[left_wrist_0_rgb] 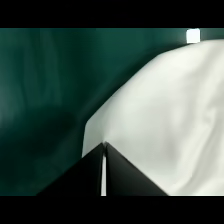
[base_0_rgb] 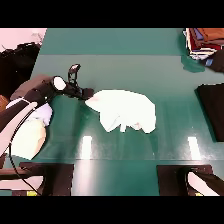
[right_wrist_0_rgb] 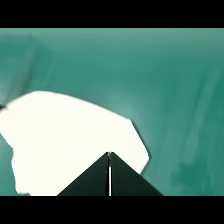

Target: Fold the shirts.

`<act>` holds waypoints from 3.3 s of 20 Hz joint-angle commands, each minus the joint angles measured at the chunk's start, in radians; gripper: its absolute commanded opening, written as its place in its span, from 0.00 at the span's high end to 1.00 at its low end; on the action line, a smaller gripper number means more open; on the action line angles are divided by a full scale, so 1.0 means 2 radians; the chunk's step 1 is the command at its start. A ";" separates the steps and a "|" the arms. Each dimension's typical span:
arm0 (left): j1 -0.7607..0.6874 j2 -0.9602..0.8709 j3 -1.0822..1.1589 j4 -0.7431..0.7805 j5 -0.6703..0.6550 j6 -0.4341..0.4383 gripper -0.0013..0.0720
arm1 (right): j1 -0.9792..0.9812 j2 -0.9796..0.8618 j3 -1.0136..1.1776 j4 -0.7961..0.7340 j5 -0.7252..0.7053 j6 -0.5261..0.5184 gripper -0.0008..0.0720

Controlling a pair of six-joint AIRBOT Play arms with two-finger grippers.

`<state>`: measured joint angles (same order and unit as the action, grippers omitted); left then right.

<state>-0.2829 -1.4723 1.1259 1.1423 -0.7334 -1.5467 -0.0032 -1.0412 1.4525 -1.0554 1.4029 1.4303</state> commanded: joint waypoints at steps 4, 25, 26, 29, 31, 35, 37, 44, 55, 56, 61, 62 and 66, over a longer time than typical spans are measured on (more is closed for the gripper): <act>0.001 -0.003 0.072 0.030 -0.036 0.005 0.94 | 0.004 -0.058 -0.203 -0.008 0.000 0.015 0.30; 0.001 0.231 0.215 0.113 -0.109 0.005 0.95 | 0.042 0.008 -0.036 0.107 -0.109 -0.074 0.97; 0.001 0.255 0.245 0.113 -0.112 0.005 0.95 | 0.035 0.032 -0.006 0.107 -0.108 -0.074 0.97; 0.001 0.313 0.322 0.111 -0.117 0.005 0.95 | 0.006 0.094 0.064 0.107 -0.106 -0.073 0.97; 0.001 0.327 0.361 0.106 -0.135 0.005 0.95 | -0.021 0.113 0.103 0.107 -0.093 -0.063 0.97; 0.001 0.322 0.389 0.094 -0.194 0.005 0.95 | -0.080 0.090 0.184 0.108 -0.016 -0.038 0.97; 0.001 0.306 0.373 0.092 -0.231 0.005 0.95 | -0.085 0.051 0.216 0.108 0.036 -0.010 0.97; -0.036 0.213 0.179 0.068 -0.330 0.005 0.95 | 0.069 -0.081 0.133 -0.059 0.102 0.038 0.97; -0.098 0.157 -0.086 0.049 -0.194 0.017 0.48 | 0.132 -0.142 -0.021 -0.110 0.044 0.039 0.97; -0.098 0.159 -0.074 0.057 -0.196 0.019 0.42 | 0.132 -0.141 -0.019 -0.110 0.045 0.039 0.97; -0.021 0.159 0.036 0.173 -0.241 0.013 0.42 | 0.132 -0.131 -0.018 -0.110 0.040 0.039 0.97; 0.018 0.159 0.044 0.171 -0.241 0.013 0.42 | 0.132 -0.127 -0.018 -0.110 0.040 0.039 0.97; 0.139 0.144 0.020 0.092 -0.254 0.052 0.41 | 0.132 -0.113 -0.018 -0.110 0.026 0.039 0.97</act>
<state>-0.1497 -1.1671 1.1755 1.4075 -1.2198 -1.5047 0.2604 -1.2846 1.4174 -1.2751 1.4742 1.5082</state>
